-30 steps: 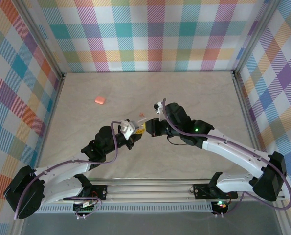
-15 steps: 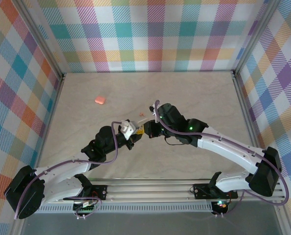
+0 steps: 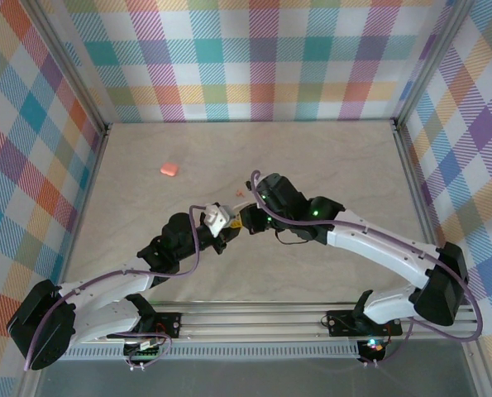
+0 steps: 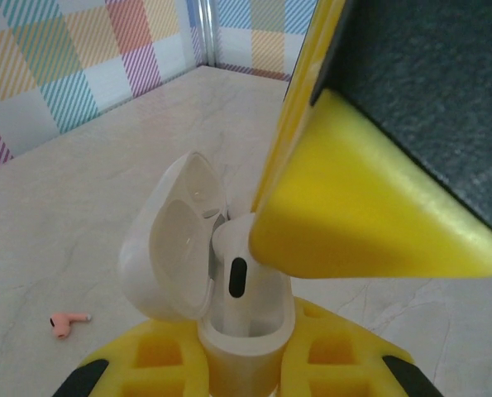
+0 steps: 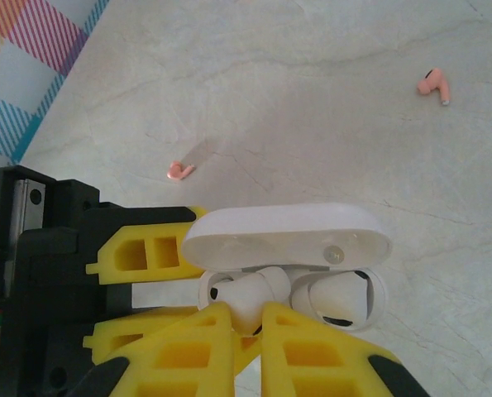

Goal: Insert the wireless bluetooth earbuds into the charging case

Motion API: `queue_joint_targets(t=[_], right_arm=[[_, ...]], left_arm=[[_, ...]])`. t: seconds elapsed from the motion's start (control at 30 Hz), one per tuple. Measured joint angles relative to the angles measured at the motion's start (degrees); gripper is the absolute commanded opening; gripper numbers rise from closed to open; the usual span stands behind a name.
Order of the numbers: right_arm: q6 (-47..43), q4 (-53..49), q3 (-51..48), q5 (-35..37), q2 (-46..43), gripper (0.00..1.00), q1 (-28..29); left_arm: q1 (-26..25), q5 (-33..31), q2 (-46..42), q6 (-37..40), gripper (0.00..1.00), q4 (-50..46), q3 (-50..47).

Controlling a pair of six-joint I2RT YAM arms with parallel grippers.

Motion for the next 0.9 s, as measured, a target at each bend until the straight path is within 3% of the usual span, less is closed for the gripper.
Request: queue_joint_targets(t=[0.27, 0.9], right_arm=[[-0.20, -0.66, 0.22, -0.59, 0.46, 0.26, 0.33], [0.50, -1.68, 3.85, -1.77, 0.85, 0.32, 0.50]], left_arm=[[0.00, 0.09, -0.46, 0.00, 0.00, -0.68, 0.02], [0.00, 0.48, -3.30, -0.70, 0.00, -0.13, 0.13]])
